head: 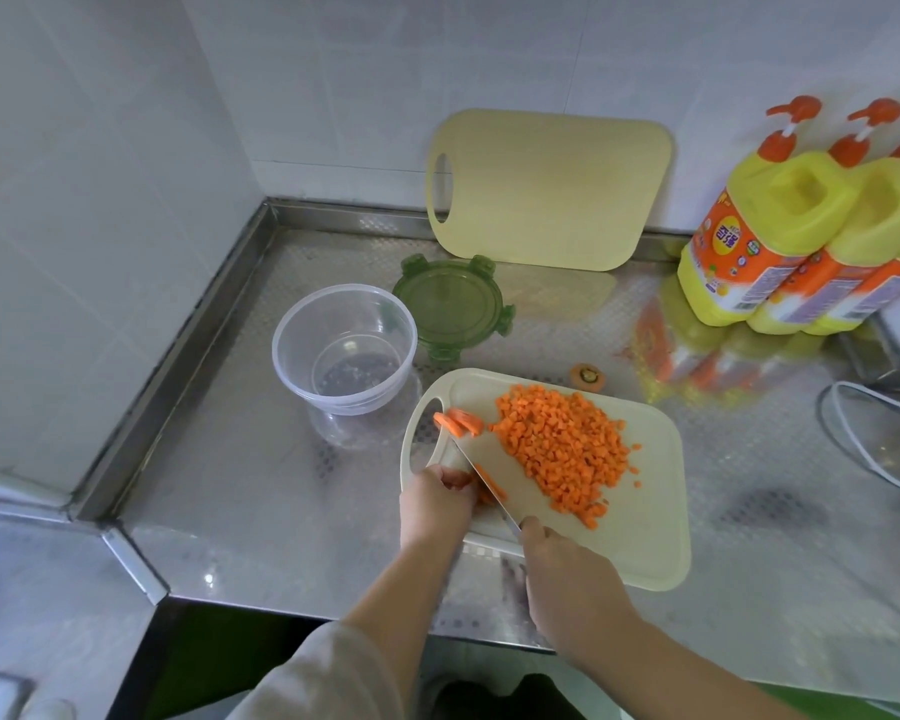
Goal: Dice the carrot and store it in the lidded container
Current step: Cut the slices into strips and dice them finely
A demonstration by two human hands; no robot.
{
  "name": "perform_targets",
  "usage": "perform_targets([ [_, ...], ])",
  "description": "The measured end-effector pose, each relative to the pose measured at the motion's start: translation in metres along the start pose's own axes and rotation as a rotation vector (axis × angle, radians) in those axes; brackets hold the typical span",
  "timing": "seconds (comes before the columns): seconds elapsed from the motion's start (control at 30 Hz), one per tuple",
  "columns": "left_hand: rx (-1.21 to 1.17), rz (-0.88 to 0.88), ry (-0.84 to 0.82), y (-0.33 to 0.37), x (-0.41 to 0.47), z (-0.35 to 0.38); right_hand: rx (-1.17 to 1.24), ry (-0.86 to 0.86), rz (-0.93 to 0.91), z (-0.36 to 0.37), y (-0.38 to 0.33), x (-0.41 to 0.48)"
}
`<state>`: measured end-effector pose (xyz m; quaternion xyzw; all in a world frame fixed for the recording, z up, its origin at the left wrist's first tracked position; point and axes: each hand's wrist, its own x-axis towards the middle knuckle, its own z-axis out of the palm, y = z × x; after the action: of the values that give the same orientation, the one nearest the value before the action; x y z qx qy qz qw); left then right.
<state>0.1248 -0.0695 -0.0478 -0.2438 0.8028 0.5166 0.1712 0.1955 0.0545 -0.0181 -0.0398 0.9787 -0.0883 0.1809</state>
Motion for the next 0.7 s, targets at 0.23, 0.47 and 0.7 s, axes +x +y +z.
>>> perform_targets([
  [0.23,0.008,-0.003,0.005,0.0,0.0,0.001,0.001,0.001,-0.013,-0.006,0.003,0.003],
  [0.47,0.042,0.018,0.018,0.003,-0.003,0.001,0.063,-0.036,-0.01,-0.018,0.007,0.0],
  [0.7,0.022,0.04,-0.036,0.003,-0.004,-0.006,0.086,0.043,-0.048,-0.038,0.024,-0.011],
])
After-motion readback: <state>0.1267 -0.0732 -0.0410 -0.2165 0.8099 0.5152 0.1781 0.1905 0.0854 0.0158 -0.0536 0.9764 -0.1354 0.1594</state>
